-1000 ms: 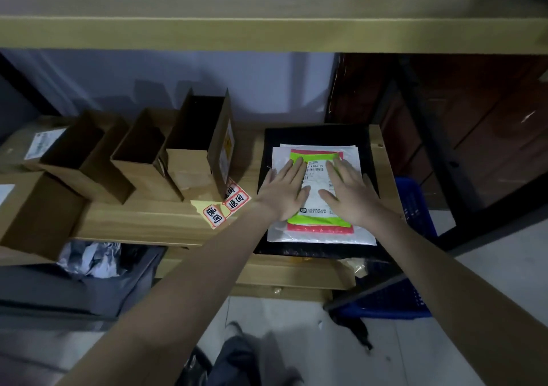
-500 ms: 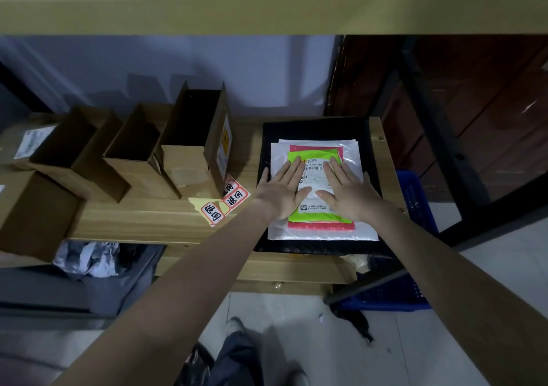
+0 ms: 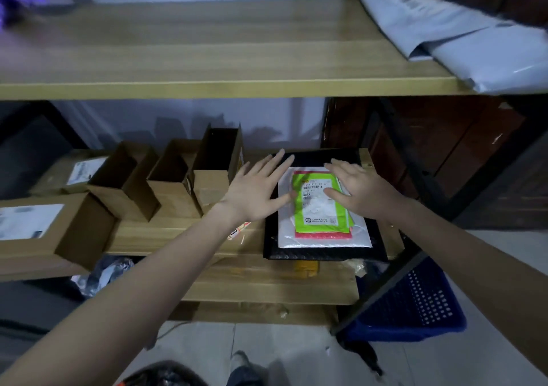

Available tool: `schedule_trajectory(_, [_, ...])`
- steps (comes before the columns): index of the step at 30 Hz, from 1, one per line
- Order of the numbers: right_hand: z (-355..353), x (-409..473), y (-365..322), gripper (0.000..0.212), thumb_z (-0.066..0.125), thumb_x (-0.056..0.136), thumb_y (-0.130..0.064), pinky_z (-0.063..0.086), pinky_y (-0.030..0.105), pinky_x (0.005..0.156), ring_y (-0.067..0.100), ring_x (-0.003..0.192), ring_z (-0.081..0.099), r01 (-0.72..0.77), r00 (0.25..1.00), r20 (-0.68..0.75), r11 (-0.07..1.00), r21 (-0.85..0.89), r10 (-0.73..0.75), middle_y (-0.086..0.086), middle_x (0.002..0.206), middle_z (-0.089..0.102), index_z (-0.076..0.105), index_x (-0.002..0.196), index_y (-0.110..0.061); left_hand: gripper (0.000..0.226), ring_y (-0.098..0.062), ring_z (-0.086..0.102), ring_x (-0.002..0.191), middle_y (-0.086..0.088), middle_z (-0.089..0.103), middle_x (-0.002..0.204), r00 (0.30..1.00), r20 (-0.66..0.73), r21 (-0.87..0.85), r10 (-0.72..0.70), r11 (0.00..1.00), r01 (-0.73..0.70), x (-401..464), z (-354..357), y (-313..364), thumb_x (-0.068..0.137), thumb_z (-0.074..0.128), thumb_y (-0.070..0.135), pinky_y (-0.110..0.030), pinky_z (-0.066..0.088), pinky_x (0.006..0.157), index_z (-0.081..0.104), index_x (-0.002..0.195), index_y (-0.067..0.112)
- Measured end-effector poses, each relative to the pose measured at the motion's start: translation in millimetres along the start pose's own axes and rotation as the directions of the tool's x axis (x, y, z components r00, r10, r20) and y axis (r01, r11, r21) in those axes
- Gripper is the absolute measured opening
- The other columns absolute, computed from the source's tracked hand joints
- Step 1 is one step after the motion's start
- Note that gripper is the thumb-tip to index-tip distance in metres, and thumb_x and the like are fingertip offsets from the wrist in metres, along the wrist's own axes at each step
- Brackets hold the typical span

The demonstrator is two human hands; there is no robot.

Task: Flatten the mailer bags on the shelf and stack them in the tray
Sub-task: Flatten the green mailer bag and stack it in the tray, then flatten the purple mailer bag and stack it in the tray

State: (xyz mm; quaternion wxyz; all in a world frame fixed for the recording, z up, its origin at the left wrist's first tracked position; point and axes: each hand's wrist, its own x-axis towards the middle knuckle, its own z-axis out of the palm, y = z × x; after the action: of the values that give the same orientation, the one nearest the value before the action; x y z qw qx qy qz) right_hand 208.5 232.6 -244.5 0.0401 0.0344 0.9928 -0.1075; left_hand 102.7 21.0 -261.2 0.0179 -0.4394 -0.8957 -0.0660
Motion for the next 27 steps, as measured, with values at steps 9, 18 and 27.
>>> schedule_trajectory(9, [-89.8, -62.9, -79.0, 0.045, 0.035, 0.095, -0.049, 0.045, 0.031, 0.085, 0.013, 0.114, 0.053, 0.254, 0.938, -0.21, 0.959, -0.127, -0.277, -0.009, 0.132, 0.048, 0.042, 0.134, -0.027, 0.063, -0.018, 0.043, 0.13, 0.003, 0.043, 0.145, 0.943, -0.308, 0.009, 0.122, 0.992, -0.126, -79.5, -98.9, 20.2, 0.088, 0.037, 0.058, -0.037, 0.042, 0.102, 0.039, 0.141, 0.025])
schedule_trajectory(18, [-161.6, -69.8, -149.4, 0.032, 0.04, 0.091, -0.043, 0.047, 0.036, 0.084, 0.009, 0.092, 0.056, 0.495, 0.756, -0.517, 0.867, 0.049, -0.403, -0.011, 0.1, 0.057, 0.056, 0.114, -0.027, 0.041, -0.022, 0.054, 0.101, 0.0, 0.058, 0.113, 0.791, -0.601, 0.062, 0.118, 0.993, -0.101, -115.3, -193.8, 5.6, 0.088, 0.05, 0.043, -0.038, 0.045, 0.083, 0.058, 0.118, 0.016])
schedule_trajectory(27, [-199.4, -4.2, -204.9, 0.035, 0.038, 0.094, -0.046, 0.044, 0.031, 0.089, 0.004, 0.098, 0.051, 0.564, 0.685, -0.554, 0.826, -0.009, -0.474, -0.014, 0.106, 0.052, 0.051, 0.119, -0.025, 0.044, -0.022, 0.052, 0.103, 0.001, 0.055, 0.114, 0.71, -0.703, 0.026, -0.032, 0.997, 0.072, -127.0, -254.8, -63.4, 0.088, 0.048, 0.047, -0.04, 0.043, 0.087, 0.056, 0.119, 0.017])
